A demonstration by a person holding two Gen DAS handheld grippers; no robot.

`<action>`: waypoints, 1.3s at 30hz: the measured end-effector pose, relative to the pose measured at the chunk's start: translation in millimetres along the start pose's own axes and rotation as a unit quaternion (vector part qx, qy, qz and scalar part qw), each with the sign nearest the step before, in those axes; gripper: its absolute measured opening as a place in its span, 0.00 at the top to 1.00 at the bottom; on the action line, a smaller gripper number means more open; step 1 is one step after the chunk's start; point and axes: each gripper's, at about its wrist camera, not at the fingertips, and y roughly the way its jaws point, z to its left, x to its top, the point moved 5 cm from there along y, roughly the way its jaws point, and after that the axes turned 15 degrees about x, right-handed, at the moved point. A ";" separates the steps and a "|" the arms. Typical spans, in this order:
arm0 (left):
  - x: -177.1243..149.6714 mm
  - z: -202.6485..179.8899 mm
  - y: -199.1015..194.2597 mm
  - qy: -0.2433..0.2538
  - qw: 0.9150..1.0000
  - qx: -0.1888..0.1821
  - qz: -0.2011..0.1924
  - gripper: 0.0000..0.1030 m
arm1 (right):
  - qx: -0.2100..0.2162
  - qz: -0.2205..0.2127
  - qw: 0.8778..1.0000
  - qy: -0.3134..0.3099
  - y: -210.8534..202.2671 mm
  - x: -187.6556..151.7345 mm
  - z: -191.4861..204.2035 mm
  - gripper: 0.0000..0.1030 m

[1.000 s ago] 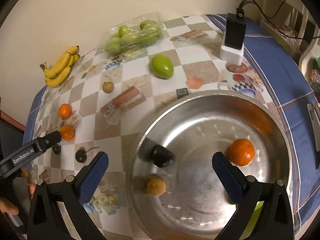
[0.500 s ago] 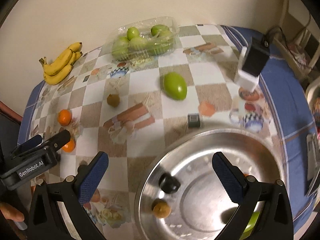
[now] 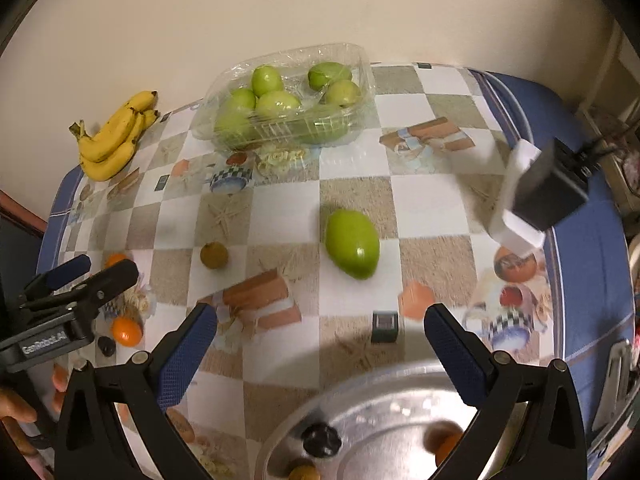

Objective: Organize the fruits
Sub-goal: 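Close the right gripper on the green mango while the left gripper closes on the brown fruit, then carry the green mango and brown fruit over the steel bowl with both tools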

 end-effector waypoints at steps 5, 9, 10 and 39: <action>6.8 -18.0 10.5 0.005 0.999 -0.025 0.021 0.03 | -0.018 0.010 1.000 -0.015 18.4 16.0 -1.5 0.05; 10.7 -39.9 19.4 0.024 0.999 -0.030 0.025 0.19 | -0.034 0.017 0.999 -0.022 28.7 24.6 -6.2 0.19; 10.5 -44.6 23.0 0.026 0.999 -0.034 0.029 0.20 | -0.036 0.020 0.999 -0.021 31.3 25.9 -8.0 0.22; 3.4 -75.3 52.0 0.032 0.996 -0.046 0.068 0.72 | -0.046 0.044 0.998 0.000 61.8 27.6 -39.1 0.59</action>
